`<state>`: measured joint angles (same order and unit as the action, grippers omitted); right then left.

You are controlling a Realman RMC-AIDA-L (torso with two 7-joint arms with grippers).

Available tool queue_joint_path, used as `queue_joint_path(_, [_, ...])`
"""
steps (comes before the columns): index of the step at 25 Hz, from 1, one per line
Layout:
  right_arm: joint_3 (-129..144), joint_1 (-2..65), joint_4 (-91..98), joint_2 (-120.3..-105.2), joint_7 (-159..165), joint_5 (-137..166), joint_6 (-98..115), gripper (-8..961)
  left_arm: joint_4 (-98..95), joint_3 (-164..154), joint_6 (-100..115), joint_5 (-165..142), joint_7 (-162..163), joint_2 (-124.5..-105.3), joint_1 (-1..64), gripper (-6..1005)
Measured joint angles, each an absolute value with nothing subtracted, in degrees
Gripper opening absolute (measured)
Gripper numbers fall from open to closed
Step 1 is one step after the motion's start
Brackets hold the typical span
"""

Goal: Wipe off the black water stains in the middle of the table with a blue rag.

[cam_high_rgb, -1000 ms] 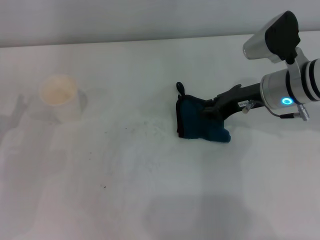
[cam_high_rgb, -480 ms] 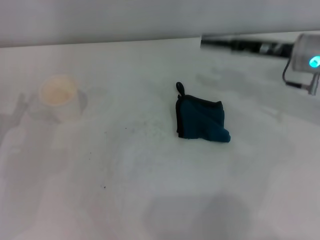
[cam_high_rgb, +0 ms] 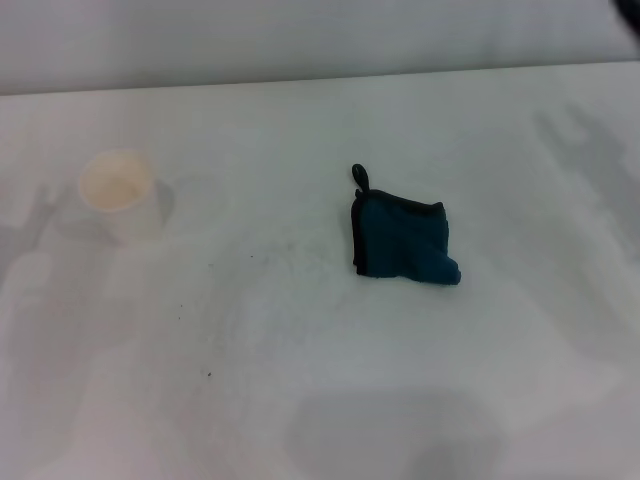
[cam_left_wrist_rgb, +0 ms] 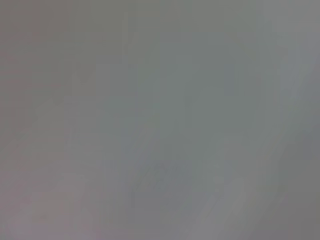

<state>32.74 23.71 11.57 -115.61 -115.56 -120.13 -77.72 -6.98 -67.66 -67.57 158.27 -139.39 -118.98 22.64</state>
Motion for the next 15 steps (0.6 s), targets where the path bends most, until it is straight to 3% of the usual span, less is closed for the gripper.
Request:
queue_joint_path(7, [20.03,24.77,-4.73,-115.99,-162.46,-126.55,-74.04,807,-7.04,-67.59,-67.67,158.30,-139.39,-118.97,22.77,877])
queue_joint_path(15, [20.18,25.04,-4.99,-115.87,-163.60,-126.29,-70.55,802,-7.14,-67.80,-67.75,158.21,-139.37,-119.08,23.01,878])
